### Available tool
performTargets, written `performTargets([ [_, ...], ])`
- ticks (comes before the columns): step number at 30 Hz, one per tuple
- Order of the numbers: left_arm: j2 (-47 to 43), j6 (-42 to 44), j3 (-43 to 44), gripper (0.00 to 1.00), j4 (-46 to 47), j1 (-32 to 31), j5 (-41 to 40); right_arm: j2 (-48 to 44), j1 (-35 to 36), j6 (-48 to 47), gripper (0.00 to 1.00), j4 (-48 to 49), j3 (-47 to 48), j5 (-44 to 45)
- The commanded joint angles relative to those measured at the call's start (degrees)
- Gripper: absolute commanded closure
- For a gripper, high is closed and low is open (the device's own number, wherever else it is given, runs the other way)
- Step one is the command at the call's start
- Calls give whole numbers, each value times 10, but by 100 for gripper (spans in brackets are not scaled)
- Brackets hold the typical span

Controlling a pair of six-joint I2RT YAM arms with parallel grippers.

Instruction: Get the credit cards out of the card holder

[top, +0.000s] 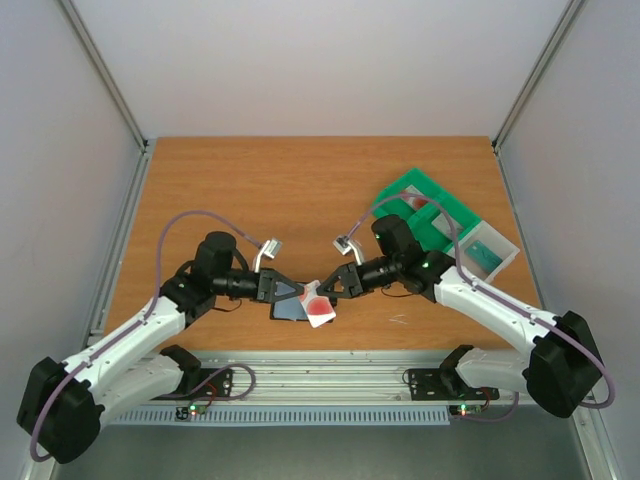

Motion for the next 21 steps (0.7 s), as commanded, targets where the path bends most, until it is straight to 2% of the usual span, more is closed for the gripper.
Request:
performTargets([
  [1,-14,-34,-14,100,53,-1,-25,-34,3,48,63,42,-6,53],
  [6,-26,-64,-13,100,81,-2,-87,-76,3,161,53,119,-59,142],
  [8,-31,-82,-15,100,97,-1,-114,-95,2,197,41,156,-84,181],
  [10,-38,-108,-23,99,119,-1,-141,-105,3,226,36,176,-99,205],
  [13,-47,-135,-33,100,146,-1,-179,-98,3,275,38,235,-124,219],
  [21,-65,-192,-42,100,153,-1,-280,-34,9,378,52,447,-174,219],
])
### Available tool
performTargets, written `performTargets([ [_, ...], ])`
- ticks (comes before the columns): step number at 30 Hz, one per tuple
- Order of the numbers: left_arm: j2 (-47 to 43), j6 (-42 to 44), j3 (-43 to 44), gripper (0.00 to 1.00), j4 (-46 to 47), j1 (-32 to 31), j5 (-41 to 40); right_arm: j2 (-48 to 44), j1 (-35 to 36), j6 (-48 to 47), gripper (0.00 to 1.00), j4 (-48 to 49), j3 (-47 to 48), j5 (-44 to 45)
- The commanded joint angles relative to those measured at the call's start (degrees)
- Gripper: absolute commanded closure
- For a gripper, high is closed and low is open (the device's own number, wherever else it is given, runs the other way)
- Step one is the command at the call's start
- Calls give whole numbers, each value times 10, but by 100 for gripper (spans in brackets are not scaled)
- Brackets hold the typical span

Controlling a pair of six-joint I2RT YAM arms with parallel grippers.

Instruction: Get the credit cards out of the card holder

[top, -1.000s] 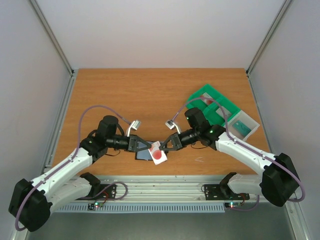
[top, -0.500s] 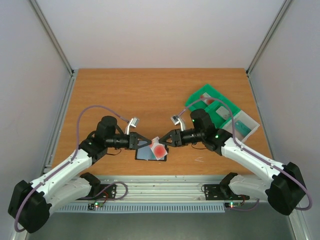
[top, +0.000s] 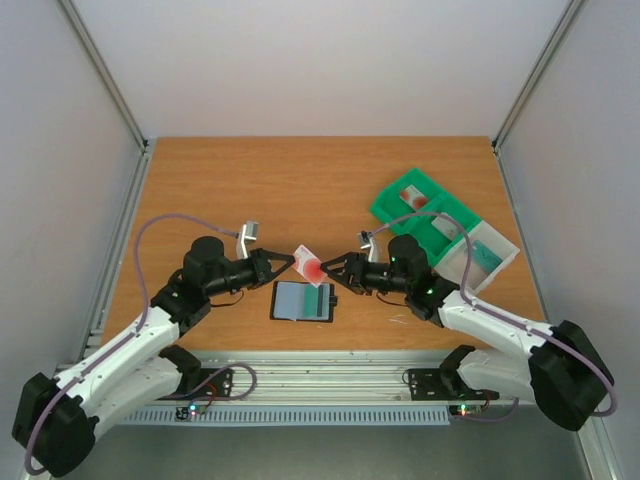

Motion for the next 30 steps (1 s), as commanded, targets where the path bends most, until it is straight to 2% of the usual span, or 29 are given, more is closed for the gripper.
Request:
performTargets([
  [1,-15,-49,-15,99,53,-1,-78,46,11,82,53,166,-13,12],
  [6,-17,-70,-18,99,53,-1,-112,107,20,130,58,290,-28,10],
  [9,-26,-73,-20,100,44,-2,-128,120,23,138,61,325,-33,18],
  [16,-54,-79,-34,100,36,-1,-169,117,26,129,65,312,-29,22],
  [25,-47,-85,-38,100,51,-1,-166,126,36,121,73,305,-8,15],
  [30,-53,-93,-40,100,54,-1,-166,129,43,123,68,298,-8,24],
])
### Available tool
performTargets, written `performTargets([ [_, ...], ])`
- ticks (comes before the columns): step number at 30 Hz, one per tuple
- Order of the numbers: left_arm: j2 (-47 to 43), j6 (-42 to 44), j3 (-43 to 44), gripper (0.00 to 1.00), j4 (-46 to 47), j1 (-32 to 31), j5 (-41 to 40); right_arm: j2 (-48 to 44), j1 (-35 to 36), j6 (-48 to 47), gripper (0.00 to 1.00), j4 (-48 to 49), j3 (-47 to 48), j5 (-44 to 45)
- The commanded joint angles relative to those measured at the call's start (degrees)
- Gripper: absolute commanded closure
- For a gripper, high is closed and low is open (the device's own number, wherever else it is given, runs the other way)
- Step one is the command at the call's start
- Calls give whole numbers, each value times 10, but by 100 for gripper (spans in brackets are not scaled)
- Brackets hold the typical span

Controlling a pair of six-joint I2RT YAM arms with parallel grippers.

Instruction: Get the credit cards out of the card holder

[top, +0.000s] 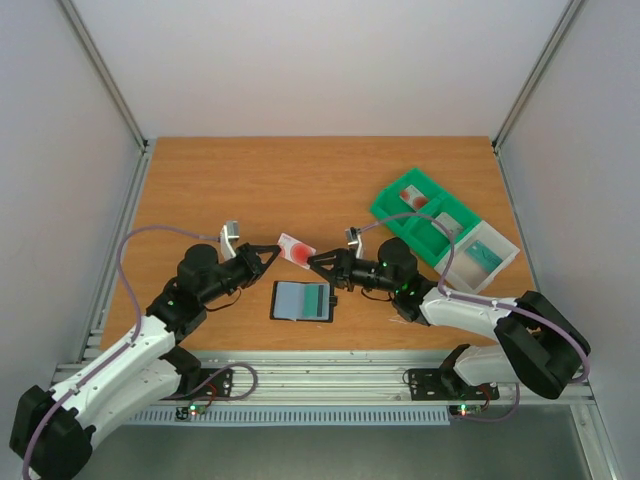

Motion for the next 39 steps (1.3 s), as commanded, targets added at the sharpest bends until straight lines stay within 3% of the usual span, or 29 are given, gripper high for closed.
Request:
performTargets([
  [1,-8,-7,-8,99,36,-1,-8,5,10,-3,68,13,16,14],
  [16,-26,-31,-24,100,49,-1,-13,13,21,1,68,12,28,19],
  [21,-27,-32,-27,100,52,-1,-14,10,22,3,77,14,28,23],
  [28,-25,-32,-31,100,53,-1,-12,14,22,6,97,25,23,24],
  [32,-30,-32,-33,98,49,-2,-16,18,22,4,99,43,18,25],
  [34,-33,-31,-33,88,43,-1,-18,19,23,2,99,52,16,26],
  [36,-37,-26,-31,70,35,-1,-19,18,22,-3,99,39,18,28],
  [39,-41,4,-10,35,-21,-1,-25,3,23,-16,99,13,25,26],
])
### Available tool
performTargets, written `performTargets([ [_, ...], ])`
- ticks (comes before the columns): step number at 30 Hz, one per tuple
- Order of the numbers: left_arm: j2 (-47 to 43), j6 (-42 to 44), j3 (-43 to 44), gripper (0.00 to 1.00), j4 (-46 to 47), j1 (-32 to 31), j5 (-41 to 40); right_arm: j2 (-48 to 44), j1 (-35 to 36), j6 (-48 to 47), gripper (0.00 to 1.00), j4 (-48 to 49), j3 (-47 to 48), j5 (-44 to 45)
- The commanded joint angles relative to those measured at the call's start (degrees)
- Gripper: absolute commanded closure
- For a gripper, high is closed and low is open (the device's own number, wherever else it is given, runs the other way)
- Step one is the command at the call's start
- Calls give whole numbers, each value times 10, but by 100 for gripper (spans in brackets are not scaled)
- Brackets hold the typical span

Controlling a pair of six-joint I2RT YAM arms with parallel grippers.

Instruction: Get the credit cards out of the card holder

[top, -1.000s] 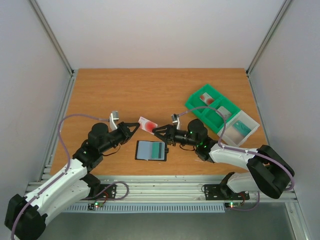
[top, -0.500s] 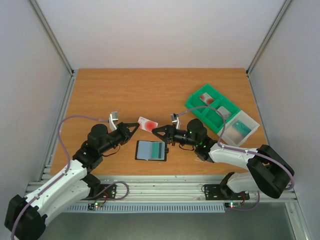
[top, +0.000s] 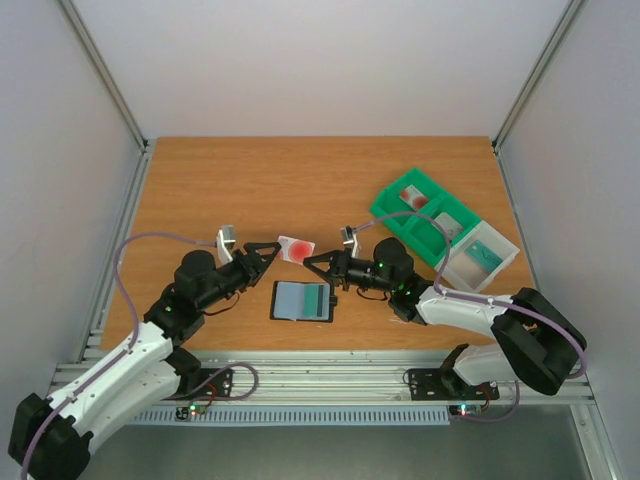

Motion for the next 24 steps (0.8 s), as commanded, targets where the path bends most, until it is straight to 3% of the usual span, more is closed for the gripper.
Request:
performTargets([
  [1,-13,48,29,26,-72,-1,-14,-21,4,-33,99,-30,18,10],
  [4,-15,101,63,4,-168,-1,-22,-56,4,-68,99,-111,35,22],
  [5,-17,116,75,1,-190,-1,-26,-67,4,-79,99,-139,40,29],
  [14,-28,230,141,1,-327,-1,-61,-117,-23,-199,99,-398,124,74],
  [24,-20,296,146,1,-354,-1,-73,-119,-143,-297,99,-612,230,126],
])
